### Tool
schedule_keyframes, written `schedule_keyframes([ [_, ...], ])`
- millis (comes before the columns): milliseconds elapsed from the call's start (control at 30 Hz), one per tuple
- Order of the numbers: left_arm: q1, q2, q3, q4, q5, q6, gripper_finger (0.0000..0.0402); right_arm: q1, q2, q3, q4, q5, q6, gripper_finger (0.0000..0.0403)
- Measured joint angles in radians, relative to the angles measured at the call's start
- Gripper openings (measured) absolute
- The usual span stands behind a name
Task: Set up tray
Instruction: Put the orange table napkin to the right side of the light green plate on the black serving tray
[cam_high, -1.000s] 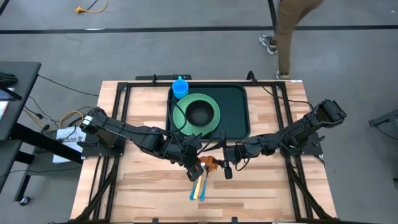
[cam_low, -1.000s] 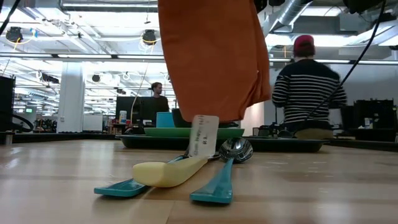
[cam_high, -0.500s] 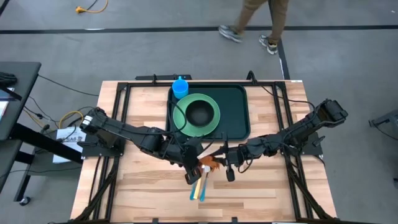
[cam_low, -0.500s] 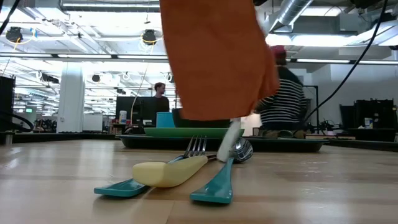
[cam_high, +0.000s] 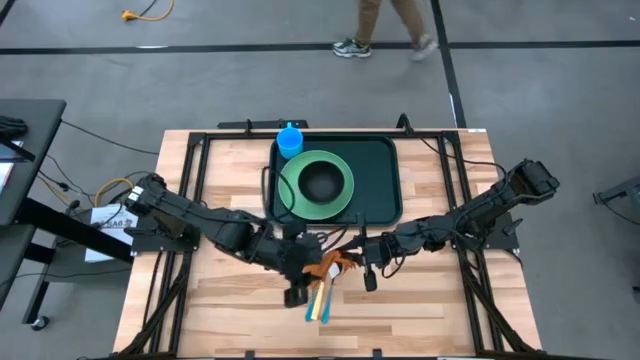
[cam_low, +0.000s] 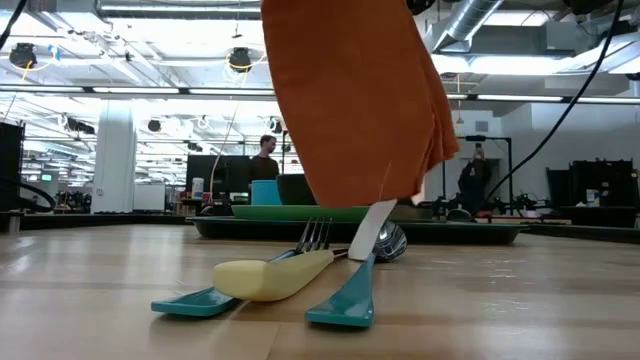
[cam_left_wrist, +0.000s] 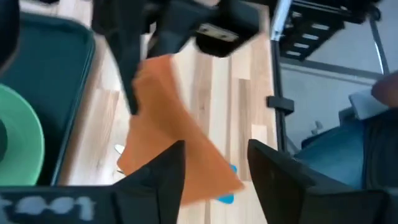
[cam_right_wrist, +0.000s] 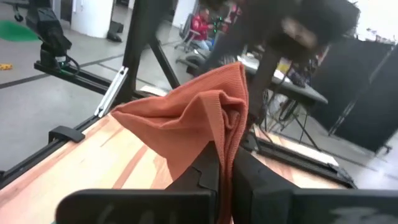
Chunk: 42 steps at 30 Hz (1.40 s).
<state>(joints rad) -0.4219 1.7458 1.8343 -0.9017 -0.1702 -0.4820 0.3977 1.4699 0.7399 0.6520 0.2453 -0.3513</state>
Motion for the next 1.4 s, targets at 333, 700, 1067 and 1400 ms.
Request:
schedule_keyframes([
  [333, -0.187, -0.088, 0.001, 0.022, -0.407, 0.223, 0.0169, 0.076, -0.153, 0.000, -0.201, 0.138, 0.097, 0.0001],
  [700, -0.273, -0.320, -0.402, 0.333, -0.497, 0.241, 0.0169, 0.086, -0.327, -0.069, -0.319, 0.173, 0.270, 0.0000],
  [1067, -0.273, -0.749, -1.264, 1.319, -0.486, 0.375, 0.0168, -0.075, -0.425, -0.216, -0.310, 0.173, 0.599, 0.0000],
  [1400, -0.272, -0.801, -1.517, 1.653, -0.569, 0.541, 0.0168, -0.009, -0.403, -0.264, -0.198, 0.177, 0.674, 0.0000],
])
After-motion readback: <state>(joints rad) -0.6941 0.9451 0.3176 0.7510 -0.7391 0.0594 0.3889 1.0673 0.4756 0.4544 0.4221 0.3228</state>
